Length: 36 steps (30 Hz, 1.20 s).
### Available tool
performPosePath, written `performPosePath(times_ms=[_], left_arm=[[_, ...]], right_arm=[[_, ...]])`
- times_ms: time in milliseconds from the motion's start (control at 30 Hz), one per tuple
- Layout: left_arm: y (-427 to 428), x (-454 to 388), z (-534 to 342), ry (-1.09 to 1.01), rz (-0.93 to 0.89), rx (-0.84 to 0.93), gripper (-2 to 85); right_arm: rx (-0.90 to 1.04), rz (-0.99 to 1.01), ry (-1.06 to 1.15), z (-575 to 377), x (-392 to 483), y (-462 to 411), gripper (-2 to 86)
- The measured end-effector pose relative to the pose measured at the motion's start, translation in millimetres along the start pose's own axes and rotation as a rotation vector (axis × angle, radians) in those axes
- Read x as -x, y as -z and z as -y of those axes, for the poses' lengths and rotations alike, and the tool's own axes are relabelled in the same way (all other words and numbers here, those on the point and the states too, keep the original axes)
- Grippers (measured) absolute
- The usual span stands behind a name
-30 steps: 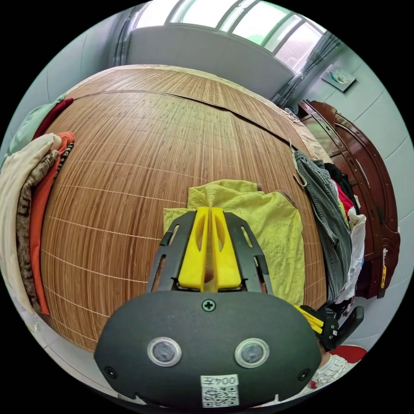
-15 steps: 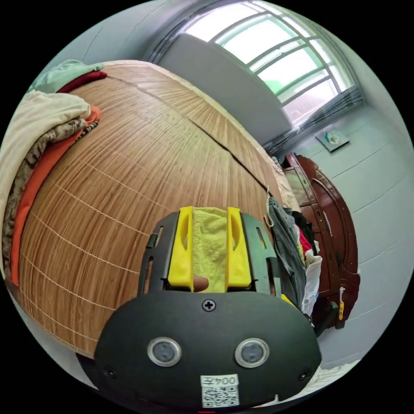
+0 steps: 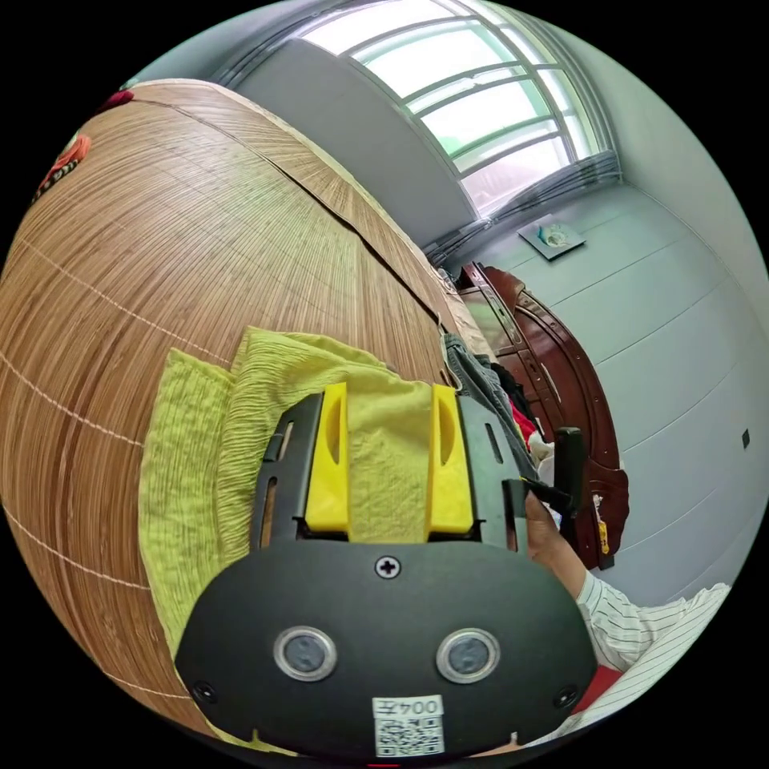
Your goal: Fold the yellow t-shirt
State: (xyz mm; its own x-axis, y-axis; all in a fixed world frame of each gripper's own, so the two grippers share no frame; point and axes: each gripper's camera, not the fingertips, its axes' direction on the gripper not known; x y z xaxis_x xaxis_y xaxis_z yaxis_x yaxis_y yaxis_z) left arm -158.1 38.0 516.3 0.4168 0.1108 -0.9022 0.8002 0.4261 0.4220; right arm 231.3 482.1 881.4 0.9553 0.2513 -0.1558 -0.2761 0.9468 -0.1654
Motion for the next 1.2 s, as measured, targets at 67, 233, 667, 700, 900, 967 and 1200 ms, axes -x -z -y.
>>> performPosePath(times_ms=[67, 233, 667, 700, 900, 967, 1200], left_arm=[[5.0, 8.8, -1.6, 0.034, -0.028, -0.023, 13.8], [14.8, -7.7, 4.9, 0.007, -0.037, -0.038, 12.6], [-73.9, -41.3, 45.8, 0.134, 0.088, 0.401, 8.0], [-76.6, -31.8, 44.4, 0.188, 0.074, 0.386, 7.6], [-54.5, -42.2, 28.1, 0.247, -0.109, 0.302, 7.5], [-26.7, -61.2, 18.9, 0.198, -0.178, 0.245, 6.9], [122.8, -89.0, -98.1, -0.015, -0.211, -0.032, 1.5]], right_arm=[[-0.028, 0.103, -0.076, -3.4, -29.1, 2.2, 0.2], [-0.063, 0.208, -0.121, -5.7, -48.6, 14.1, -0.5], [0.068, 0.225, -0.083, -48.4, -0.4, 16.2, -0.2], [0.077, 0.222, -0.098, -50.2, -3.0, 13.2, -0.1], [-0.060, 0.390, -0.135, -63.8, -7.3, 41.8, 4.5], [-0.125, 0.400, -0.051, -78.8, 16.1, 71.3, 3.9], [-0.223, 0.263, 0.051, -160.3, 96.0, 91.6, -0.5]])
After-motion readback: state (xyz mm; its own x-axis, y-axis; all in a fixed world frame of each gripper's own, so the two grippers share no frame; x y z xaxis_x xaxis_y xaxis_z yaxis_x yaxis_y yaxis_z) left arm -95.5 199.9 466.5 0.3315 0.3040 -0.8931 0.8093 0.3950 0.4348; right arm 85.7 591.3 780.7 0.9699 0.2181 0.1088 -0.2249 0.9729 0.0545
